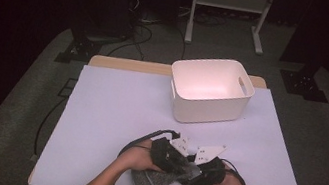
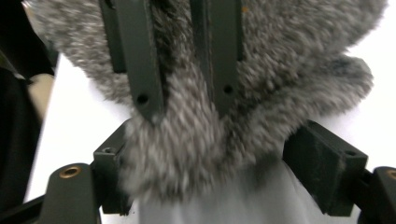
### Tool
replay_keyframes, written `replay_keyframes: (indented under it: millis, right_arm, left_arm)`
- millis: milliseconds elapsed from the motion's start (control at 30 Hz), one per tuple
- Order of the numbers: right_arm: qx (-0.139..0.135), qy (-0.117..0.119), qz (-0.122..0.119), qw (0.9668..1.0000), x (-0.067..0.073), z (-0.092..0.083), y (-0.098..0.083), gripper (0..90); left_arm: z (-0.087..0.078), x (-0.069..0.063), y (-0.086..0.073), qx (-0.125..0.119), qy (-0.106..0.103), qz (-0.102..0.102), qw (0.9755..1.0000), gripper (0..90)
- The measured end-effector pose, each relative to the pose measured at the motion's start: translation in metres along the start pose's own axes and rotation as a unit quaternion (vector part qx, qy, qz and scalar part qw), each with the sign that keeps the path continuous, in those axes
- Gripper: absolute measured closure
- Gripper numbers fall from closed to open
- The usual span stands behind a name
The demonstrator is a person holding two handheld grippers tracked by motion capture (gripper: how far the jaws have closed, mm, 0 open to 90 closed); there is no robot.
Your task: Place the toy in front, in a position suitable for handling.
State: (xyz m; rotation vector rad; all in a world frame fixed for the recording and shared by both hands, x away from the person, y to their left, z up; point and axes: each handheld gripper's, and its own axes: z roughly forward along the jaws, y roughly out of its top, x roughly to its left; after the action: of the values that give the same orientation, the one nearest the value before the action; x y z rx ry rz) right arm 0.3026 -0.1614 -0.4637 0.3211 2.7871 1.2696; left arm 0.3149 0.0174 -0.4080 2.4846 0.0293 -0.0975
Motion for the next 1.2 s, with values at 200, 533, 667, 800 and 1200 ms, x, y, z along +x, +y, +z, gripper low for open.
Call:
replay_keyframes:
  millis: [200, 533, 667, 800, 1200]
  right_arm:
    - [0.002, 0.005, -0.004, 1.0, -0.001, 0.004, 0.003, 23.4]
    - [0.004, 0.007, -0.002, 1.0, -0.001, 0.004, 0.003, 23.6]
    - [0.003, 0.008, -0.001, 1.0, -0.001, 0.005, 0.003, 23.5]
    - [0.004, 0.007, -0.001, 1.0, -0.001, 0.005, 0.003, 23.6]
    - [0.005, 0.005, -0.005, 1.0, -0.001, 0.005, 0.003, 23.9]
  left_arm:
    - [-0.001, 0.0, 0.001, 0.005, 0.0, 0.0, 1.0, 76.6]
    - [-0.017, 0.018, -0.005, 0.031, 0.052, -0.032, 0.9977, 75.3]
    - [-0.007, 0.018, 0.0, 0.029, 0.045, -0.028, 0.9982, 75.3]
    - [-0.003, 0.02, 0.006, 0.036, 0.039, -0.025, 0.9983, 75.1]
    - [-0.001, -0.005, 0.013, 0.054, 0.003, 0.027, 0.9981, 74.2]
